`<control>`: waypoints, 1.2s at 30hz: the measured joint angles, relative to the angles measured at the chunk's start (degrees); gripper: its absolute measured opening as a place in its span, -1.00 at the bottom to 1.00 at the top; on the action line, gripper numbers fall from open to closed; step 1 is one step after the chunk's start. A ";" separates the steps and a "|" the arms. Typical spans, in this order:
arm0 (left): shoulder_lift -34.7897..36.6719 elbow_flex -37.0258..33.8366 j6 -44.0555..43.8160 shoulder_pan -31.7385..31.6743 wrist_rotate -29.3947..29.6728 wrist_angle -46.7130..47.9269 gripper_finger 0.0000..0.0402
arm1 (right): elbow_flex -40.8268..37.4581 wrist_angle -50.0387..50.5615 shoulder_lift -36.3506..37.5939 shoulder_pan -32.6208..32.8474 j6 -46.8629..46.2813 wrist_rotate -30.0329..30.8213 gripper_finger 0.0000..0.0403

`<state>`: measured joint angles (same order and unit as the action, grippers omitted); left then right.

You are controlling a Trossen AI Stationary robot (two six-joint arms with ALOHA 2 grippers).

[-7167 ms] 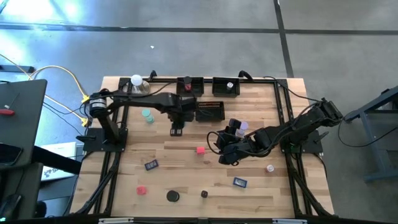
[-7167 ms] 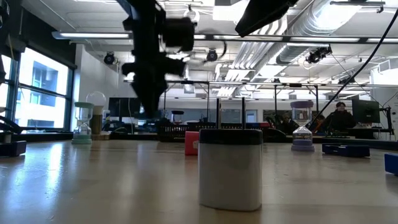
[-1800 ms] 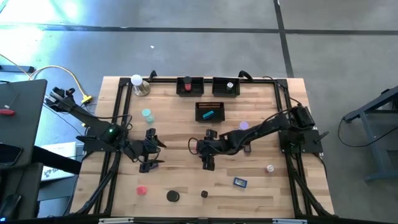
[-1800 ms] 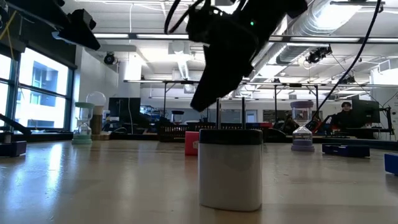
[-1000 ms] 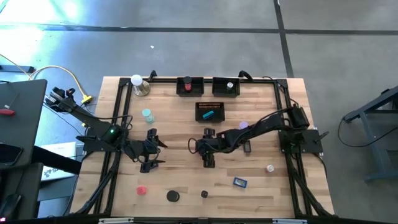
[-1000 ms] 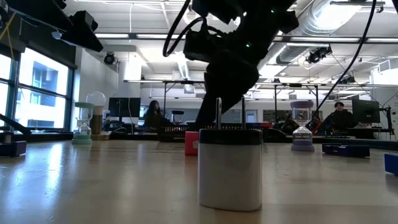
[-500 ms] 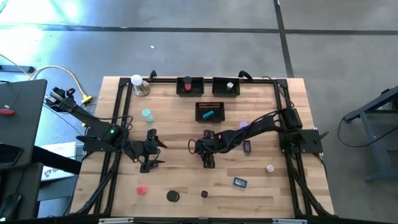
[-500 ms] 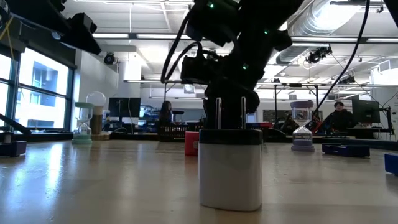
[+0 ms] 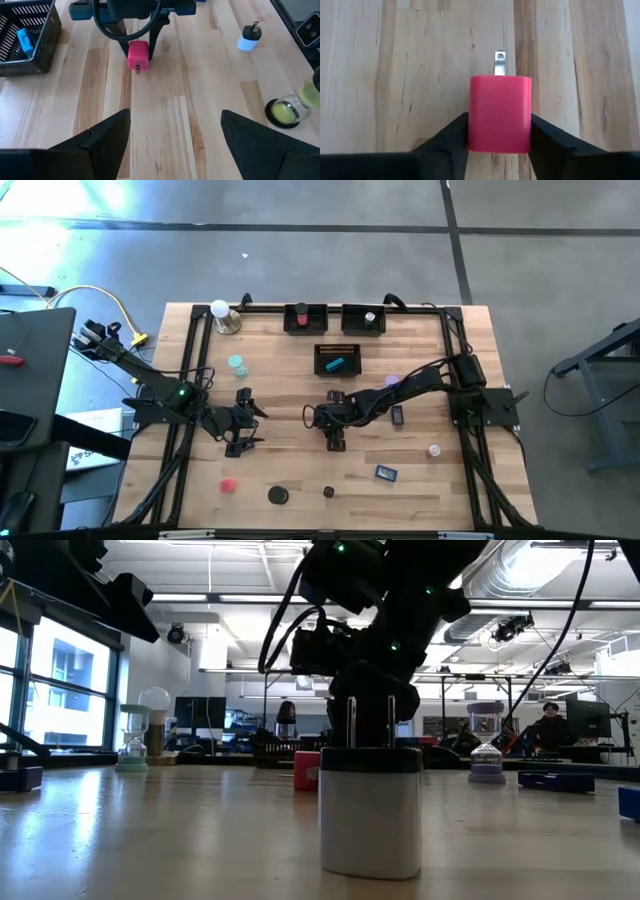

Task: Pick & Place Office items
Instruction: Put the top pink adapter charger into the top right black bin

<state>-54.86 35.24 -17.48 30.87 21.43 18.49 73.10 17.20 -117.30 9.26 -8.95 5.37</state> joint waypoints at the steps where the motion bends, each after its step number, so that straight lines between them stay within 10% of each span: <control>1: -0.01 0.00 0.05 0.00 0.00 -0.04 0.51 | 0.00 0.00 -0.02 0.00 0.00 0.00 -0.29; 36: -0.01 0.00 3.01 -3.52 -0.02 -1.94 0.51 | 3.81 27.11 15.26 5.68 -18.45 13.09 -0.30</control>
<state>-54.87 35.24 -14.47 27.35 21.41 16.56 76.91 44.31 -102.04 14.94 -27.40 18.46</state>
